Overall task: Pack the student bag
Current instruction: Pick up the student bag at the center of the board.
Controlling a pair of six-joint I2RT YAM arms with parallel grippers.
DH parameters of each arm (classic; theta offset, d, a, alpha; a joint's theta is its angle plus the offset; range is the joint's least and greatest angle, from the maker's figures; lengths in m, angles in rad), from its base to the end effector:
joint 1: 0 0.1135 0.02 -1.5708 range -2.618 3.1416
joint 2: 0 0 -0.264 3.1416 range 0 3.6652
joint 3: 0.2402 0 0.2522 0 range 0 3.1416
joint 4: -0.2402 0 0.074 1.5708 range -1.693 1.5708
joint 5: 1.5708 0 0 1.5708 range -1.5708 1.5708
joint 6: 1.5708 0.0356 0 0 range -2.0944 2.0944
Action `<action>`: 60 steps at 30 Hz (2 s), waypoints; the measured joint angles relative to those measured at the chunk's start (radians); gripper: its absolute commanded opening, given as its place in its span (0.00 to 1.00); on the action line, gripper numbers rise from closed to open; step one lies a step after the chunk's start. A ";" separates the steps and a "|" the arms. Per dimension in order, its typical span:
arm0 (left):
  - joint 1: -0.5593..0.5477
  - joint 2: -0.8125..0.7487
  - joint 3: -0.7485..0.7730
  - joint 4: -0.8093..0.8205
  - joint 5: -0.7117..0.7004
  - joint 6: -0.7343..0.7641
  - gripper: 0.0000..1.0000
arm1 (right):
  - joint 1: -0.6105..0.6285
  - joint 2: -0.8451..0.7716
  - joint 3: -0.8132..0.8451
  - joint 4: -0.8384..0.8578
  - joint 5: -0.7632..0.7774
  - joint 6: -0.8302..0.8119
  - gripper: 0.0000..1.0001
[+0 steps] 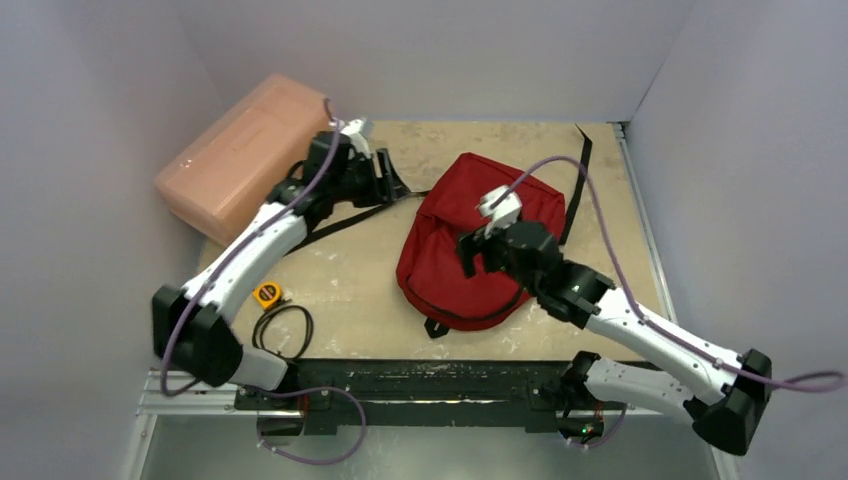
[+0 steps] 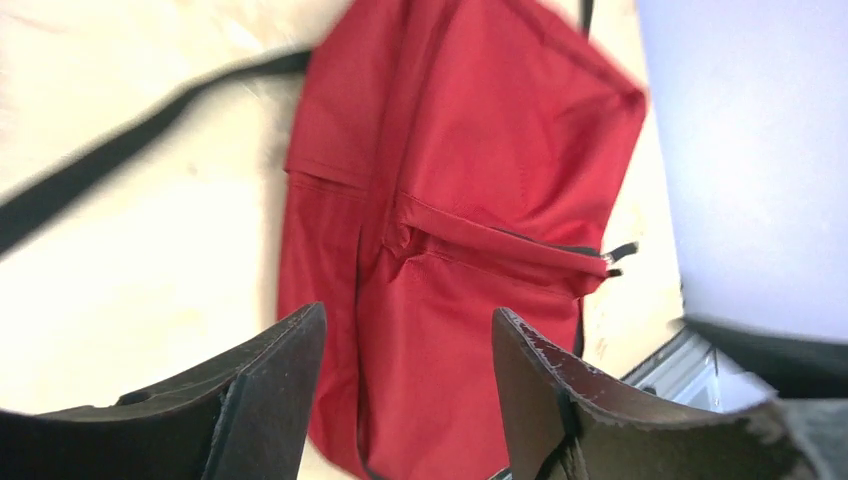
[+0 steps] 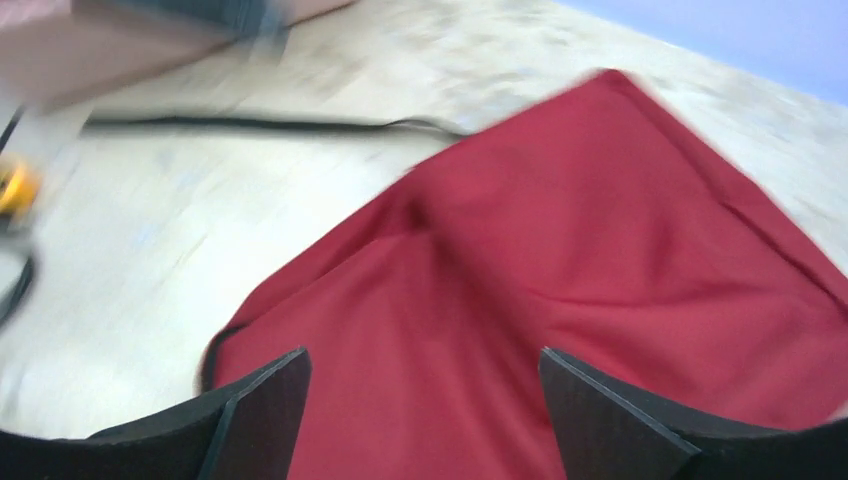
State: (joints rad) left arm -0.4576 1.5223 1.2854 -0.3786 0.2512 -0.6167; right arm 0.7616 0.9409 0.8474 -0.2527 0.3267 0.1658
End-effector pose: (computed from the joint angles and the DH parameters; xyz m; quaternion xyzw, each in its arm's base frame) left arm 0.3083 -0.1617 0.3154 -0.0126 0.8829 -0.3290 0.3349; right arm 0.1637 0.1403 0.3271 -0.1476 0.7993 0.1346 0.5667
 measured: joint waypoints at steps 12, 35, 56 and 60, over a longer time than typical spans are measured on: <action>0.058 -0.798 0.003 -0.263 -0.277 0.138 0.63 | 0.624 0.271 -0.066 0.048 0.065 -0.252 0.99; 0.058 -0.866 -0.072 -0.394 -0.303 0.162 0.61 | 0.406 0.528 0.377 -0.243 0.721 -0.013 0.00; 0.058 -0.788 -0.155 -0.317 -0.073 0.050 0.59 | -0.152 0.999 1.562 -0.154 0.382 -0.669 0.00; 0.058 -0.780 -0.155 -0.316 -0.067 0.050 0.59 | -0.169 0.945 1.447 -0.122 0.339 -0.678 0.00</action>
State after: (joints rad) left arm -0.3996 0.7425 1.1301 -0.6945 0.1844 -0.5667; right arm 0.5922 1.8858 2.2944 -0.3748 0.6659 -0.5125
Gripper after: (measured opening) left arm 0.591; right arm 0.057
